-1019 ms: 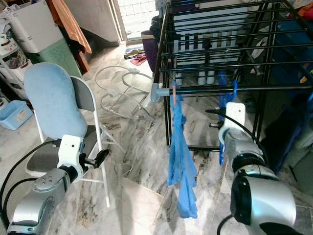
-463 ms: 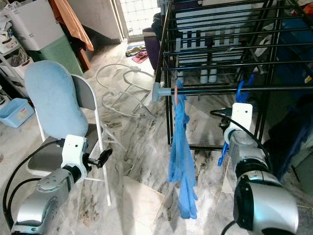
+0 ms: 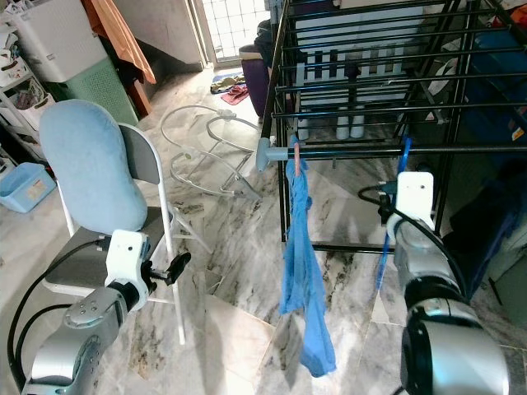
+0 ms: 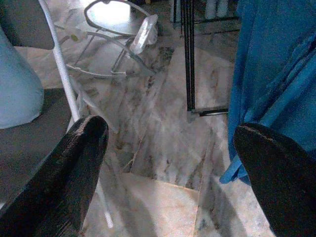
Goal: Hang hanger
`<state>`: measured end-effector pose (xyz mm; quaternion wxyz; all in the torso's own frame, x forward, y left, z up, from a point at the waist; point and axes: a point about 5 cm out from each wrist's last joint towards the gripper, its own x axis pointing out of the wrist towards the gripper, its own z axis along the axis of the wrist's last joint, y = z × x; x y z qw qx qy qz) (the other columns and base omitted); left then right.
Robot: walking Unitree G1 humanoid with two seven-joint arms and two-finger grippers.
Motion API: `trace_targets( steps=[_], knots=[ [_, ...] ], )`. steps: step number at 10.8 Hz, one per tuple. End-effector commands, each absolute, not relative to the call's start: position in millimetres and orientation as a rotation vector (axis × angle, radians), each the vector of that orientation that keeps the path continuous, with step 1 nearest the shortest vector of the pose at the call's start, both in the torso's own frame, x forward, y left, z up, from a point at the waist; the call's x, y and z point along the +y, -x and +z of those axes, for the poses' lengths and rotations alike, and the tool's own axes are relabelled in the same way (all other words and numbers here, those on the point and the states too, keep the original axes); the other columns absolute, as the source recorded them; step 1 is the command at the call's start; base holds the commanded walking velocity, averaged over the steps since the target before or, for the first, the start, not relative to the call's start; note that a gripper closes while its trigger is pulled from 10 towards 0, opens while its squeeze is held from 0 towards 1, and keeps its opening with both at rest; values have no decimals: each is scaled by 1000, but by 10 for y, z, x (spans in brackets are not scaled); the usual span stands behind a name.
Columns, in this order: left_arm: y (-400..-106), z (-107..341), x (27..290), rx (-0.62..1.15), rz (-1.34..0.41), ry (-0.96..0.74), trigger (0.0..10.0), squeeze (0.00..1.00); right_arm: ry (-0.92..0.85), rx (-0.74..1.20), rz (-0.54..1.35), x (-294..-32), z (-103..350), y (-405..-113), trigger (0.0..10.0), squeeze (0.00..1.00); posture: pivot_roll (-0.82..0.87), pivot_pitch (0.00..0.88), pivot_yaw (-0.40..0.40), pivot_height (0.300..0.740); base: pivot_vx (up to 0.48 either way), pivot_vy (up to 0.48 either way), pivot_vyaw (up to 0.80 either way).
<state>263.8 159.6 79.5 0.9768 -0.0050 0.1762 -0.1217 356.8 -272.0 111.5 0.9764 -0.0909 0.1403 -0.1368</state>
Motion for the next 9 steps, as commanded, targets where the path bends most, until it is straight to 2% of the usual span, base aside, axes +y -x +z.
trace_targets(
  steps=[1,3,6,9],
  knots=[
    [-2636,880,1646,306,-221,16,10000,0,204,264,-235,-2635,1113,-3574,10000,1000,-88,0,112,740,0,0,0],
    [-2620,933,1624,275,-206,32,10000,0,217,222,-202,-2588,1110,-3506,10000,1000,-94,0,107,740,0,0,0],
    [-2521,978,1596,242,-161,96,10000,0,230,82,-229,-2525,1186,-3099,10000,1000,-112,0,114,740,0,0,0],
    [-2551,976,1582,233,-151,98,10000,0,231,85,-231,-2435,1185,-2922,10000,1000,-129,0,111,740,0,0,0]
  ],
)
